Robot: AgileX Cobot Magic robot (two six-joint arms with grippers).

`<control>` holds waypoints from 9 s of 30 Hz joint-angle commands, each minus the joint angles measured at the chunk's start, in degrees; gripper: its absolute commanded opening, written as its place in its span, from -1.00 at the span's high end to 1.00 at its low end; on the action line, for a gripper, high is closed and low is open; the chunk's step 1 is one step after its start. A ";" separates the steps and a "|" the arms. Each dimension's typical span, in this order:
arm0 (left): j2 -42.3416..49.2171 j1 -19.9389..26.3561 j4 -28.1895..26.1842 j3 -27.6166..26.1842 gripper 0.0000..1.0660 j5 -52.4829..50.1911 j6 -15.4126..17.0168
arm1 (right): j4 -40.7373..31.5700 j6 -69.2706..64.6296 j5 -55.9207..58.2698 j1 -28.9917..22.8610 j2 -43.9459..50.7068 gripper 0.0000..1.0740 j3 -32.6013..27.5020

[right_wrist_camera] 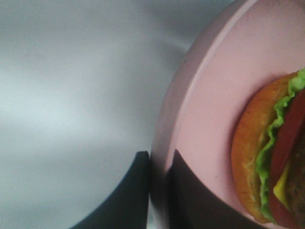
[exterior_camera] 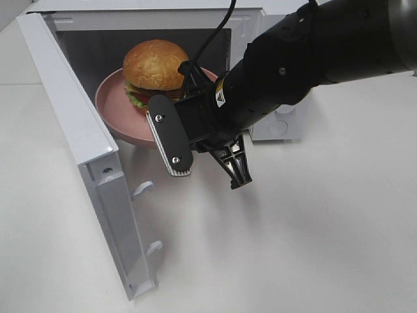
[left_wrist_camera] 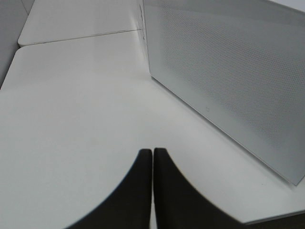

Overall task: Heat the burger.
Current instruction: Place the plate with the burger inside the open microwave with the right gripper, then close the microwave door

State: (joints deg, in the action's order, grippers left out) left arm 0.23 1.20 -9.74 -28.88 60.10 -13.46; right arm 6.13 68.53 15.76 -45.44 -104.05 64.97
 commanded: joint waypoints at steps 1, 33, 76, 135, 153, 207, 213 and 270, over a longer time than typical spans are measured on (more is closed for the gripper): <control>1.03 0.11 -0.11 0.00 1.00 -0.40 -0.17 | -7.45 10.31 -2.12 0.34 0.63 1.00 2.69; 1.03 0.11 0.06 0.00 1.00 -0.40 -0.17 | -9.28 4.41 11.23 5.56 -23.43 1.00 35.70; 1.03 0.11 0.06 0.00 1.00 -0.40 -0.17 | -9.11 -42.34 25.55 5.56 -16.04 -0.33 36.38; 1.03 0.11 0.11 0.00 1.00 -0.40 -0.17 | -1.72 -81.30 54.89 20.23 13.69 -0.31 18.56; 1.03 0.11 0.11 0.00 1.00 -0.40 -0.17 | -5.44 -81.76 54.89 26.36 43.89 -0.31 -16.44; 1.03 0.11 -0.06 0.00 1.00 -0.40 -0.17 | -6.53 -68.53 40.97 26.24 99.47 -0.31 -35.92; 1.03 0.11 -0.40 0.00 1.00 -0.40 -0.17 | -6.59 -68.53 40.97 26.30 99.47 -0.31 -35.92; -28.76 0.11 -12.72 -0.63 1.00 -35.70 -8.14 | -6.42 -68.53 40.91 38.50 106.00 -0.31 -35.92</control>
State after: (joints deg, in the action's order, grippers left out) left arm -28.48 1.20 -21.37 -29.56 26.36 -20.40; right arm -0.57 0.00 57.18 -7.39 0.17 29.16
